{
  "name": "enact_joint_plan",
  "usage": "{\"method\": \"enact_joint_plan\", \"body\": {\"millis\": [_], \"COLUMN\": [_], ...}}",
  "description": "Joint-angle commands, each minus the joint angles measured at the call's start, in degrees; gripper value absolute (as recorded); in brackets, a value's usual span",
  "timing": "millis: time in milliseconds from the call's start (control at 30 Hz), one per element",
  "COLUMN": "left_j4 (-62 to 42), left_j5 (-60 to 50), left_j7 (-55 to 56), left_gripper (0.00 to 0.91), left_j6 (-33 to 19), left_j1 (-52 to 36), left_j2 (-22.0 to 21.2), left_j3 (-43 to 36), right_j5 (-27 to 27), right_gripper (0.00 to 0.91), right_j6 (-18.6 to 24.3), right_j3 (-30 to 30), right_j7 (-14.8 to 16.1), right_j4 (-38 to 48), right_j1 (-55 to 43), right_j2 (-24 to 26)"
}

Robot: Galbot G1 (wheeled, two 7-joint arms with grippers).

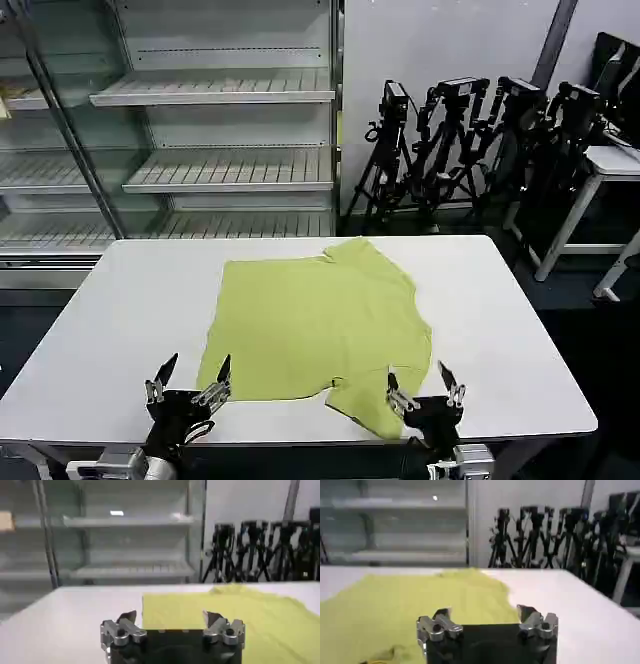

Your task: Fold and organize the clothes.

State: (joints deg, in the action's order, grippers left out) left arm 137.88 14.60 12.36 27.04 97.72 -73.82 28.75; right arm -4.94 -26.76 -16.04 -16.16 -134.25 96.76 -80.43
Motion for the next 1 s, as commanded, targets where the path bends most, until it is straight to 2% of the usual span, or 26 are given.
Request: {"method": "enact_joint_plan", "body": {"millis": [33,600,633,667,700,733,767,800,833,867,933,1000], "left_j4": [-4.98,-9.53,-9.61,-9.72,-9.72,-9.63,-9.48,-9.31,-9.32,-9.34,-9.47,-9.67], "left_j5": [1.94,3.34,3.59,3.83,4.10,4.25,4.25,4.27,4.27,4.28,4.40,4.74], "left_j7": [2.70,3.83,3.84,3.85,3.76,3.49,3.41,3.31,3.26,3.27,3.27,3.32], "left_gripper": [0.907,0.907,0.756,0.302,0.171,0.030,0.020,0.020,0.020,0.020,0.020,0.020], "left_j6": [6.04,5.98,5.99,5.98,5.98,5.98,5.98,5.98,5.99,5.98,5.98,5.99], "left_j1": [-2.63,-4.41,-4.44,-4.45,-4.42,-4.32,-4.21,-4.08,-4.00,-3.98,-3.95,-3.94], "left_j2": [1.08,0.85,0.82,0.82,0.81,0.82,0.81,0.74,0.70,0.67,0.59,0.59], "left_j3": [-0.21,-0.74,-0.80,-0.87,-0.91,-0.97,-1.09,-1.17,-1.23,-1.25,-1.23,-1.15], "right_j5": [-0.62,4.22,4.22,4.18,4.04,3.94,3.53,3.08,2.91,2.73,2.41,2.28], "right_gripper": [0.907,0.907,0.907,0.907,0.887,0.695,0.584,0.393,0.312,0.121,0.030,0.000], "right_j6": [-1.74,-1.39,-1.38,-1.35,-1.29,-1.23,-0.91,-0.59,-0.60,-0.60,-0.67,-0.62], "right_j3": [1.48,5.74,5.86,5.97,6.20,6.30,6.42,6.53,6.56,6.63,6.72,6.79], "right_j7": [-1.61,-1.87,-1.94,-1.96,-2.15,-2.25,-2.58,-2.77,-2.94,-3.09,-3.34,-3.46], "right_j4": [1.71,3.14,3.25,3.27,3.33,3.34,3.35,3.32,3.29,3.26,3.26,3.34], "right_j1": [1.65,3.45,3.45,3.46,3.47,3.48,3.52,3.60,3.64,3.70,3.76,3.83], "right_j2": [-0.84,-1.62,-1.63,-1.65,-1.69,-1.72,-1.81,-1.91,-1.96,-2.00,-2.03,-2.12]}}
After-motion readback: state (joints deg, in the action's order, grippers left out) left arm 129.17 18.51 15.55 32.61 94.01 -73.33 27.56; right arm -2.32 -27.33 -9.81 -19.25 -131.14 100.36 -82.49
